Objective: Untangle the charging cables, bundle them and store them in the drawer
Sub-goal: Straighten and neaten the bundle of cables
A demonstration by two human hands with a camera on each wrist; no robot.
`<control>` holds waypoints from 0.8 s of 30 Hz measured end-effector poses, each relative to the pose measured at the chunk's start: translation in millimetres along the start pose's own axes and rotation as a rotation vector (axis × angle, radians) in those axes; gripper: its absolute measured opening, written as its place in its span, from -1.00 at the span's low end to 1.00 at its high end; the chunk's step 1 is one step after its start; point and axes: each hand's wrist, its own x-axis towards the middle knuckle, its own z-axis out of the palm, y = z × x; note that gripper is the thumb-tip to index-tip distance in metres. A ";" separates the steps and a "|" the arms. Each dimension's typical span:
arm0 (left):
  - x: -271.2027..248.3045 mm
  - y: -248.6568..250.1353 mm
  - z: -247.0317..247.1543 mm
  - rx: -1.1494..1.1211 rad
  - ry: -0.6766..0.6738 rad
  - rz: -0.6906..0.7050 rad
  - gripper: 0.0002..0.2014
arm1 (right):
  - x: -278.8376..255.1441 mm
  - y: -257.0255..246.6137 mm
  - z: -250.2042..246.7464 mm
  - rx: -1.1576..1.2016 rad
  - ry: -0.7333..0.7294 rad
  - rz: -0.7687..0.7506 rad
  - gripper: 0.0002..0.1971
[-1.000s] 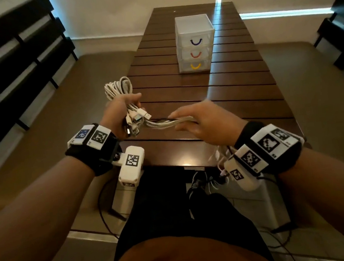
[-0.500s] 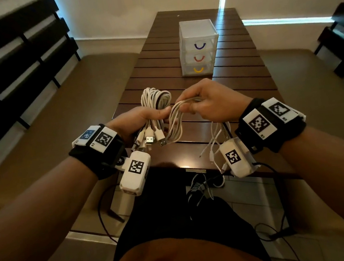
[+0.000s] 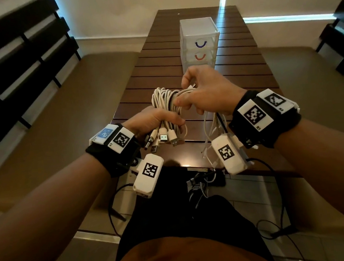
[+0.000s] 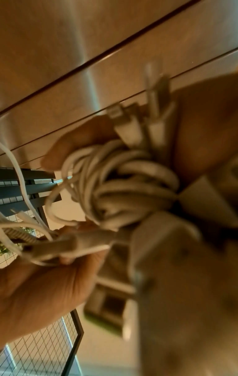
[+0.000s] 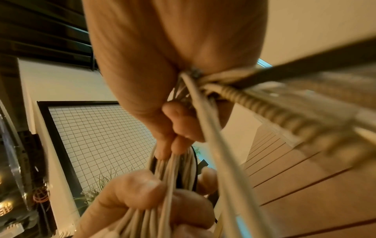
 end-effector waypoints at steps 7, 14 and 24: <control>2.4 -0.2 6.8 -0.064 0.051 0.007 -0.81 | 0.7 1.5 -0.3 0.099 -0.045 0.022 -0.78; 5.5 -0.9 13.6 -0.029 0.122 -0.020 -0.73 | 1.5 7.7 -5.3 0.135 -0.127 0.003 -0.77; 1.6 -8.6 18.0 0.032 0.068 -0.052 -0.92 | 9.0 13.2 -20.1 -0.292 -0.256 -0.165 -0.65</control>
